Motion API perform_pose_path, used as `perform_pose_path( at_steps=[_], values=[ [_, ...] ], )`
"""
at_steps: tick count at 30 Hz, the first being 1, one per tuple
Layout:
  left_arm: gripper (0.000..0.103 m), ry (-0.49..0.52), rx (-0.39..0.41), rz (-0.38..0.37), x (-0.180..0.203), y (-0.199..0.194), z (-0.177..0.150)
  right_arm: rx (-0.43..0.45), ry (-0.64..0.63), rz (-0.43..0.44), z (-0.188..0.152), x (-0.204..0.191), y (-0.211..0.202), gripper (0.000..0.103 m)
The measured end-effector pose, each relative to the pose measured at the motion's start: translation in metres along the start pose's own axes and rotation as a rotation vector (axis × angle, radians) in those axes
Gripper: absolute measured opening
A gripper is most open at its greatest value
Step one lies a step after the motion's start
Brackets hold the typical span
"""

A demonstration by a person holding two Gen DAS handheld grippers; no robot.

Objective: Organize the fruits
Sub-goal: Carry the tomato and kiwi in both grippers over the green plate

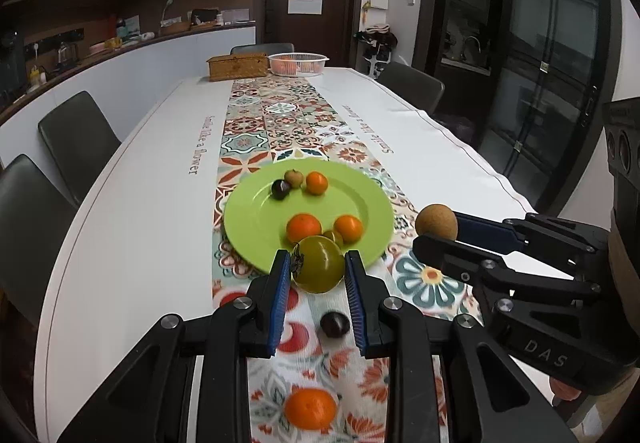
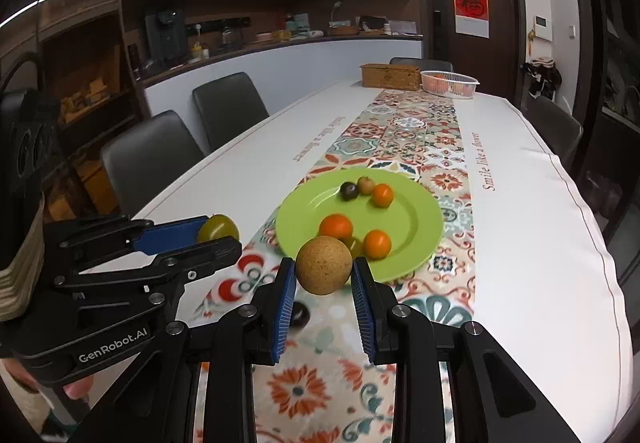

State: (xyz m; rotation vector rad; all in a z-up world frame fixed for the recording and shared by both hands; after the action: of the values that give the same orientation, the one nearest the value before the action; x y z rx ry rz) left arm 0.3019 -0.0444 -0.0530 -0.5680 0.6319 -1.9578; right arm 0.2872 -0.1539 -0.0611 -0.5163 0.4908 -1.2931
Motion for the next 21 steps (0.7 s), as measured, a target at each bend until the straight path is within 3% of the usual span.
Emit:
perform_pose_path(
  at_steps=[13,21],
  values=[
    [0.028,-0.036,-0.048,0.000,-0.022,0.050,0.046,-0.055,0.052,-0.021,0.039,0.033,0.054,0.030],
    [0.028,-0.091,-0.128,-0.025,-0.040,0.093,0.056,-0.148,0.063,-0.028,0.047,0.045,0.101,0.030]
  ],
)
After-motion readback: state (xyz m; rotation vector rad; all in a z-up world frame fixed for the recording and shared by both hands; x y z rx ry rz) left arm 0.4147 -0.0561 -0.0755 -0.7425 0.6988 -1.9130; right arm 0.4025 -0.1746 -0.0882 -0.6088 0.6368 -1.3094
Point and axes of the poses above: each gripper's, at about its wrist camera, not at the fingertips, and y roughly the way its jaws point, x to its right, z to its top, the point moved 8 cm from there along y, roughly the way its jaws point, and after that the axes turned 6 degrees about -z, right-handed, at the moved point
